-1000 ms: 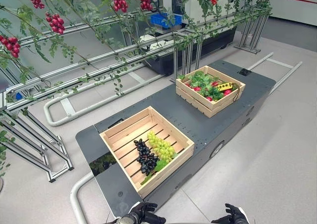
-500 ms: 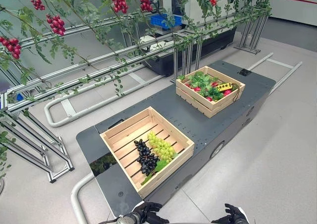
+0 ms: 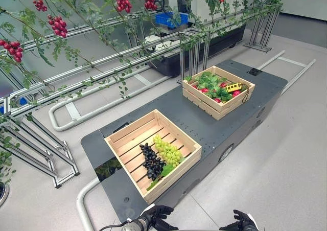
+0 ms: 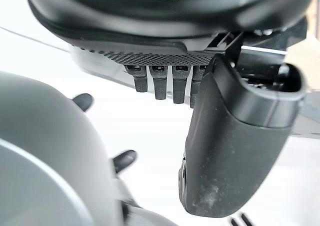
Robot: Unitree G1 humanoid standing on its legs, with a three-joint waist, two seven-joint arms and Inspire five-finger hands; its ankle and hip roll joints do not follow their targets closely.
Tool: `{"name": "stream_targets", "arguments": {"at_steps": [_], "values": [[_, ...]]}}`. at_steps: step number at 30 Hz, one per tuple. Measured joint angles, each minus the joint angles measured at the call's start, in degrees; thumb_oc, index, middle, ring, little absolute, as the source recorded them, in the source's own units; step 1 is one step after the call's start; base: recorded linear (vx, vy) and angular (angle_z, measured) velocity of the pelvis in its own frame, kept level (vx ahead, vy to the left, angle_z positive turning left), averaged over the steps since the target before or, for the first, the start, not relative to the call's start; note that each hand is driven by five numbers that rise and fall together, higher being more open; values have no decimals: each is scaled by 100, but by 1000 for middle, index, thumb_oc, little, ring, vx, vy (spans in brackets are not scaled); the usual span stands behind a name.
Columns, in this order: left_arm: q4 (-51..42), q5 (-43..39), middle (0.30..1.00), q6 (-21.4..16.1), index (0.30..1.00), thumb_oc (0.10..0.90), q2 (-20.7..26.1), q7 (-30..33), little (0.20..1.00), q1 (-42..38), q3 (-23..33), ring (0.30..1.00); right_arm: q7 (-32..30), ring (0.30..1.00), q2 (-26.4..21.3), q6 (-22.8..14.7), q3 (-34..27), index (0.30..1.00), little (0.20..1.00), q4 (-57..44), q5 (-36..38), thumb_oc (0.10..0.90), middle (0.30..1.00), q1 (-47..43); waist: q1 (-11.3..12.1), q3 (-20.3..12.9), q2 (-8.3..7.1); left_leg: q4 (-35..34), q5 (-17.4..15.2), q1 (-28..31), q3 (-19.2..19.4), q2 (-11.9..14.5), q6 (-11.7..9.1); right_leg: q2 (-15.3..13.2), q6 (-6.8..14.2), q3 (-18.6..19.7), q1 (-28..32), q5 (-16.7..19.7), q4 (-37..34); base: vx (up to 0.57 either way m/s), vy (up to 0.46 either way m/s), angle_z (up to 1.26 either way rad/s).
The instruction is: Pick up the fruits from the basket on one side to the basket on the other side
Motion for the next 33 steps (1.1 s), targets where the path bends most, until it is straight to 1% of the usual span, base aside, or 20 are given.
{"name": "stream_targets", "arguments": {"at_steps": [1,2,3,7,8,10,13,15,19,22,23,25,26,27,28,29,30,31,32,33], "values": [[-187,-129,900,-31,900,800,35,-37,900,42,2,900,0,900,-8,0,1,900,900,-34,0,800,900,5,1,25,3,0,1,2,-1,-1,-1,0,1,-1,3,0,4,61,29,2],[-645,-377,900,-105,900,800,124,-94,900,94,11,900,0,900,-35,5,0,900,900,-142,1,800,900,9,17,99,12,0,3,1,-9,-4,-3,-2,3,-11,6,2,13,45,20,3],[-756,-486,900,-187,900,800,141,-107,900,81,19,900,0,900,-45,5,-1,900,900,-172,0,800,900,8,23,121,17,0,5,1,-14,-5,-5,-2,4,-15,9,3,13,63,32,3],[-2068,-1363,900,-177,900,800,384,-230,900,132,154,900,0,900,-97,8,-5,900,900,-392,-2,800,900,63,107,247,29,0,8,0,-53,-13,-8,-4,5,-46,24,1,14,50,35,5],[-2328,-1715,900,-210,900,800,401,-308,900,134,268,900,1,900,-108,9,-6,900,900,-433,-1,800,900,80,127,275,34,1,8,3,-71,-26,-8,-6,6,-61,35,1,14,67,32,8],[-2903,-2579,900,-130,900,800,408,-407,900,172,559,900,1,900,-121,18,-8,900,900,-511,0,800,900,123,137,299,31,0,10,-7,-131,-38,-10,-12,13,-123,50,-12,14,72,30,13],[-3562,-3421,900,-74,900,800,397,-374,900,185,1108,900,1,900,-143,91,-5,900,900,-712,7,800,900,163,150,357,26,1,10,-6,-175,-41,-10,-19,20,-173,72,-31,13,79,35,9],[-3849,-3723,900,-77,900,800,393,-279,900,162,1385,900,1,900,-159,142,-4,900,900,-811,7,800,900,171,160,385,32,9,10,-11,-185,-44,-10,-25,24,-184,72,-33,13,68,47,3],[-4025,-3702,900,-117,900,800,412,199,900,-72,1699,900,1,900,-165,143,9,900,900,-849,6,800,900,174,199,393,29,35,10,-44,-197,-52,-7,-42,36,-197,44,-36,13,57,66,2],[-4018,-3402,900,-122,900,800,456,844,900,-352,1862,900,0,900,-225,145,173,900,900,-984,10,800,900,153,208,509,28,36,17,-93,-193,-70,3,-56,44,-194,-17,-29,28,-63,116,-2],[-3998,-3233,900,-129,900,800,492,1105,900,-496,1866,900,-1,900,-267,143,206,900,900,-1041,16,800,900,136,212,602,48,38,28,-131,-180,-72,14,-62,45,-181,-115,-54,129,-244,140,-4],[-3844,-2781,900,-203,900,800,591,1608,900,-942,1798,900,-1,900,-325,108,231,900,900,-1046,29,800,900,-64,205,836,60,345,38,-457,-187,-88,17,-141,47,-195,-451,-179,538,-237,107,5],[-3679,-2510,900,-241,900,800,647,1918,900,-1334,1799,900,-1,900,-372,103,245,900,900,-1037,35,800,900,-230,197,1050,63,542,21,-678,-188,-122,38,-177,44,-210,-684,-247,795,-215,98,10],[-3503,-2343,900,-281,900,800,777,2234,900,-1747,1798,900,-2,900,-422,42,357,900,900,-986,66,800,900,-476,133,1283,-10,935,-12,-1020,-138,-131,45,-300,26,-194,-1088,-419,1321,-221,121,8],[-3402,-2298,900,-282,900,800,908,2353,900,-2018,1785,900,-1,900,-454,-4,426,900,900,-993,79,800,900,-623,127,1442,-85,1197,-43,-1230,-113,-172,69,-391,13,-195,-1305,-541,1651,-94,82,5],[-3181,-2235,900,-282,900,800,1110,2551,900,-2469,1817,900,-1,900,-483,-55,430,900,900,-1041,80,800,900,-815,89,1687,-129,1542,-231,-1479,-84,-170,81,-445,-23,-189,-1618,-724,2152,-76,90,7],[-3073,-2233,900,-282,900,800,1187,2636,900,-2667,1819,900,-2,900,-483,-59,421,900,900,-1035,82,800,900,-872,73,1776,-173,1656,-314,-1551,-58,-155,83,-471,-29,-182,-1767,-818,2408,-88,92,5],[-3002,-2231,900,-287,900,800,1305,2744,900,-2852,1843,900,-2,900,-484,-88,426,900,900,-1046,84,800,900,-923,61,1929,-300,1930,-404,-1676,-15,-160,82,-546,-50,-127,-1945,-970,2781,-110,101,3],[-2930,-2143,900,-290,900,800,1530,2845,900,-3077,1771,900,-3,900,-551,-200,409,900,900,-1149,152,800,900,-945,57,2055,-395,2437,-631,-2040,18,-144,74,-648,-93,-87,-2255,-1183,3241,-90,71,4],[-2922,-2062,900,-290,900,800,1626,2899,900,-3185,1789,900,-3,900,-597,-255,399,900,900,-1201,253,800,900,-992,54,2159,-436,2659,-729,-2190,14,-134,59,-664,-119,-69,-2406,-1272,3450,-68,55,3]]}}
